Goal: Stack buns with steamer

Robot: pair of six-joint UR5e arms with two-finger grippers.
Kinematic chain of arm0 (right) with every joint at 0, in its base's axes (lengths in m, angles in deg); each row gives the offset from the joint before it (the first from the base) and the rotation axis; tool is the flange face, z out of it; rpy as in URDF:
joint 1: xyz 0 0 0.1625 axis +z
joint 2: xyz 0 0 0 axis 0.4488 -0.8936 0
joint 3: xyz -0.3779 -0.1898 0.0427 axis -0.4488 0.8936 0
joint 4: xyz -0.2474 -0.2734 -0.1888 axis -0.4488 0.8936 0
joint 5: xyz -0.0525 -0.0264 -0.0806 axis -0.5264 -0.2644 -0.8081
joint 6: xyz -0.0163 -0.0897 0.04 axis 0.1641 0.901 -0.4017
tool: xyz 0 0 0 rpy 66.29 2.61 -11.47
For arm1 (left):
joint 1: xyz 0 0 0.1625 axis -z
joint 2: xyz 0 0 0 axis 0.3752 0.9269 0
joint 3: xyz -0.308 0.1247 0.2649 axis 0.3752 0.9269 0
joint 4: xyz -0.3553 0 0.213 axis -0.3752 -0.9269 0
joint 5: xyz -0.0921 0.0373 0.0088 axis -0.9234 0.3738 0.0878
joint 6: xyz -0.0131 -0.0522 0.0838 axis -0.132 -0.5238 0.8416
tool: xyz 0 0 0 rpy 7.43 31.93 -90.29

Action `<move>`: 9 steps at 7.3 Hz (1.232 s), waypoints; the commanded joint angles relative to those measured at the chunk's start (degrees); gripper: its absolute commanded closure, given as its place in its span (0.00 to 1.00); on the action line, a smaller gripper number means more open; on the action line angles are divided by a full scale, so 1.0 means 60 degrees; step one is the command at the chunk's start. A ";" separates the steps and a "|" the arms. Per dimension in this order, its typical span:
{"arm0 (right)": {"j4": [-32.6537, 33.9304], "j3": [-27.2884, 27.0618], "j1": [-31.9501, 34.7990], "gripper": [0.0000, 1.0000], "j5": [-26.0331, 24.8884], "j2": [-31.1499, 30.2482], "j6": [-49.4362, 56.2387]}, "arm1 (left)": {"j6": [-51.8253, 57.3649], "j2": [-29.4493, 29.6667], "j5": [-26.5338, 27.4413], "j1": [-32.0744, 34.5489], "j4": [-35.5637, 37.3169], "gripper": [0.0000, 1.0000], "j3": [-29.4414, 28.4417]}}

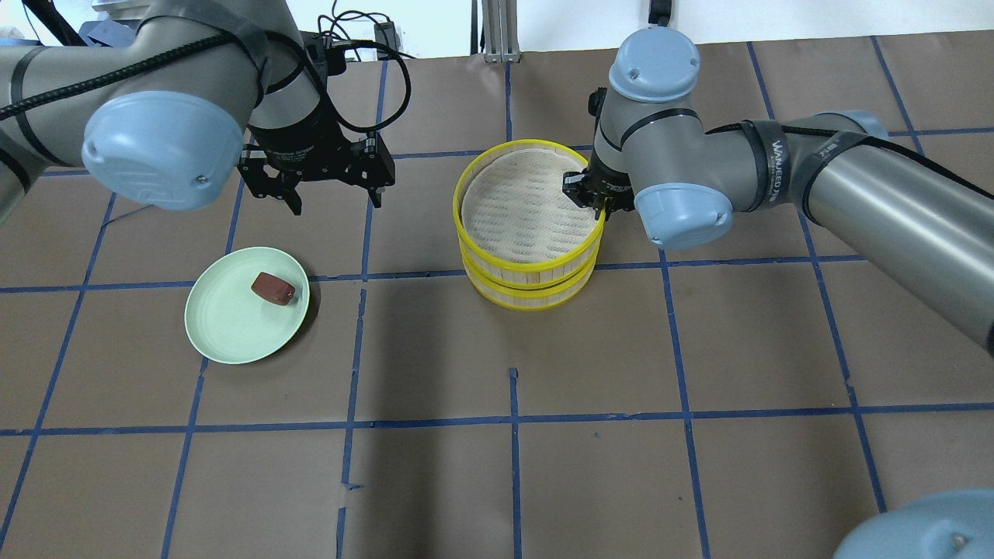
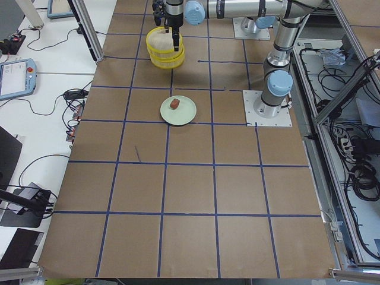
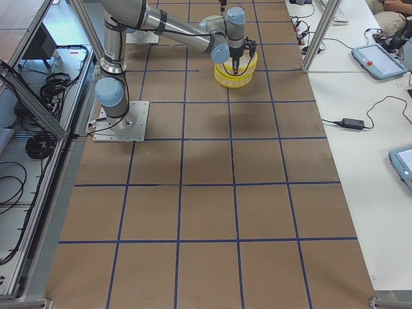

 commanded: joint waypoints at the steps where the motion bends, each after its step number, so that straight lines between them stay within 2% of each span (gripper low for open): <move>1: -0.0026 -0.0041 0.0013 0.93 -0.0007 0.0019 0.0023 | 0.0005 0.0015 0.0006 0.0000 0.0000 0.00 0.0000; 3: -0.0026 -0.0041 0.0027 0.86 -0.0021 0.0019 0.0125 | 0.0005 0.0015 0.0006 0.0000 0.0000 0.00 0.0000; 4: -0.0026 -0.0041 0.0013 0.72 -0.0007 0.0019 0.0126 | 0.0005 0.0015 0.0006 0.0000 0.0000 0.00 0.0000; 5: -0.0040 -0.0041 0.0013 0.39 0.0022 0.0019 0.0111 | 0.0005 0.0015 0.0006 0.0000 0.0000 0.00 0.0000; 6: -0.0084 -0.0041 0.0013 0.01 0.0008 -0.0010 0.0169 | 0.0019 0.0015 0.0006 0.0000 0.0000 0.00 0.0000; 7: -0.0114 0.0017 -0.0002 0.00 0.0008 -0.0083 0.0373 | 0.0034 0.0015 0.0006 0.0000 0.0000 0.00 0.0000; 8: -0.0665 0.0192 -0.0161 0.00 -0.0021 -0.0475 0.0694 | 0.0222 0.0029 0.0021 -0.0029 0.0000 0.00 0.0000; 9: -0.2092 0.0454 -0.0395 0.00 -0.0079 -0.1291 0.1074 | 0.0398 0.0290 0.0093 -0.0116 0.0014 0.00 0.0058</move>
